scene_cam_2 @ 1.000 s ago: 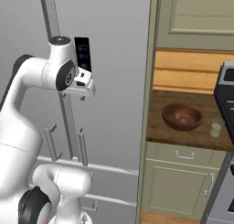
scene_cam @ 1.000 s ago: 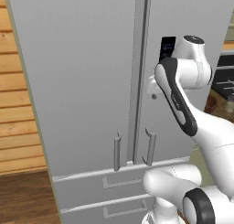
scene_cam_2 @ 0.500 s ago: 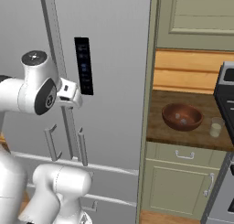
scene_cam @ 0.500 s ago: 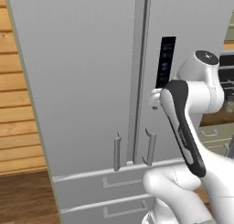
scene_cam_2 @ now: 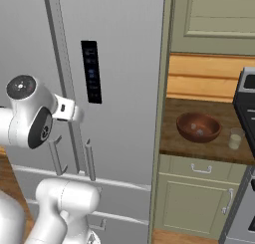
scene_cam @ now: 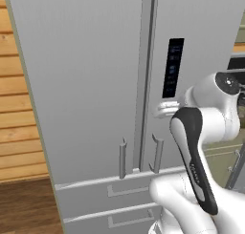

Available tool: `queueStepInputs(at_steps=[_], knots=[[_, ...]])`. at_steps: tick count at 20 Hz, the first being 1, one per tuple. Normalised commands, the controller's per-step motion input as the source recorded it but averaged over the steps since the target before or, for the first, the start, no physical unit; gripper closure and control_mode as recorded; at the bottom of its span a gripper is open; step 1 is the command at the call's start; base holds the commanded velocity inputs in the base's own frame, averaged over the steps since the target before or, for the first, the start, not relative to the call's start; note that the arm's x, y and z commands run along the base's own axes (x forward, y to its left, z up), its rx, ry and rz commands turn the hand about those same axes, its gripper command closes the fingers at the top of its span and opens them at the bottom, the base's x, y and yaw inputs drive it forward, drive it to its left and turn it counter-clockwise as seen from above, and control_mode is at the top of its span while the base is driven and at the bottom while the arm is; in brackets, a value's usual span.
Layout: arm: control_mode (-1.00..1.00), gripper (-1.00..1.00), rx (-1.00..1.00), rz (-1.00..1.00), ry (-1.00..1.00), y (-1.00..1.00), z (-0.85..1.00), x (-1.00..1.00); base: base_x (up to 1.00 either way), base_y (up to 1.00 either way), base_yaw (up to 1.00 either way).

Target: Grab a lemon wedge from the fridge and one ice cube from the ice bowl, and put them in the glass of lemonade.

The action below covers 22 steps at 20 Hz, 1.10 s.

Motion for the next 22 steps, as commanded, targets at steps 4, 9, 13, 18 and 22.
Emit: queueStepInputs(at_steps=[4, 9, 13, 18, 22], knots=[[-1.0, -1.0, 0.01, 0.0, -0.17, 0.03, 0.0, -0.32, 0.0, 0.0, 0.0], [-1.0, -1.0, 0.0, -0.01, -0.02, 0.0, 0.0, -0.05, 0.0, 0.0, 0.0], [1.0, -1.0, 0.0, 0.0, -0.03, 0.08, 0.0, -0.01, 0.0, 0.02, -0.01], [1.0, -1.0, 0.0, 0.0, 0.0, 0.0, 0.0, 0.0, -0.26, 0.02, -0.06], [1.0, -1.0, 0.0, 0.0, 0.0, 0.0, 0.0, 0.0, -0.44, 0.0, -0.12]])
